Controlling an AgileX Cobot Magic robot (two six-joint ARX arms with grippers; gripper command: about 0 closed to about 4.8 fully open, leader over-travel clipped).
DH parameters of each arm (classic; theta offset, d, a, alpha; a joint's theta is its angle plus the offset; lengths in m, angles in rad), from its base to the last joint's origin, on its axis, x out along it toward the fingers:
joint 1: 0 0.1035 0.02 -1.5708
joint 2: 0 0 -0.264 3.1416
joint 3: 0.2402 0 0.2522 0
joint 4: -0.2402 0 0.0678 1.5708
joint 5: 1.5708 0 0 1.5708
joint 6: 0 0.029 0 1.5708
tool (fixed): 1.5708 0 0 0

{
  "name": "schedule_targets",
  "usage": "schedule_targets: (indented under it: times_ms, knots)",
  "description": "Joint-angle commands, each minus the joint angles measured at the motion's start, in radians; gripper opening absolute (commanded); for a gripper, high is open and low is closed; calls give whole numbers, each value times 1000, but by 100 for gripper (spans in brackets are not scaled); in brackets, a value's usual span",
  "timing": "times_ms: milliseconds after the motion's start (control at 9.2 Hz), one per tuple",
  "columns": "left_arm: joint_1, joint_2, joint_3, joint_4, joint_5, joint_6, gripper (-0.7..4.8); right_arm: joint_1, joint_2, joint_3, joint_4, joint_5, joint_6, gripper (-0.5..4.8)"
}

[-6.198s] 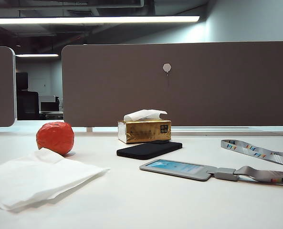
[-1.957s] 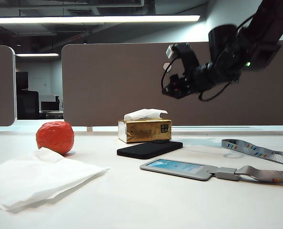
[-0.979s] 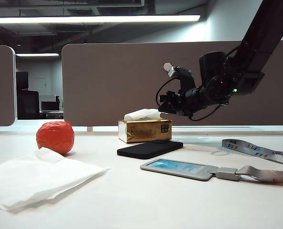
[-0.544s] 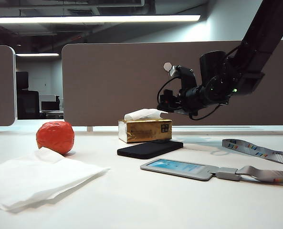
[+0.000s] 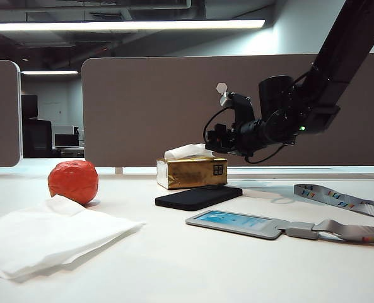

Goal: Pull out a tissue from the tissue box and use it to cover the ID card on the tabletop.

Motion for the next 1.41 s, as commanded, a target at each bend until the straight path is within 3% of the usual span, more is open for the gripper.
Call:
schedule_targets:
  times_ms: [109, 217, 326, 544, 761, 979, 1196, 1414]
  knots:
    - [-1, 1, 4, 0, 0, 1, -6, 2, -3, 5, -22, -16, 1, 122]
    - [-1, 1, 4, -1, 0, 2, -6, 3, -3, 5, -24, -32, 1, 24]
    - [-1, 1, 4, -1, 0, 1, -6, 3, -3, 5, -24, -32, 1, -5]
    - [-1, 1, 4, -2, 0, 2, -6, 5, -36, 5, 52, -83, 1, -5]
    - [-1, 1, 4, -2, -1, 1, -6, 5, -201, 5, 45, -88, 0, -5]
    - [-1, 1, 4, -3, -1, 1, -6, 5, -234, 5, 32, -114, 0, -5]
    - [-1, 1, 4, -23, -1, 1, -6, 5, -328, 5, -49, -154, 0, -5]
    - [-1, 1, 4, -42, -3, 2, -6, 8, -415, 5, -285, -242, 0, -5]
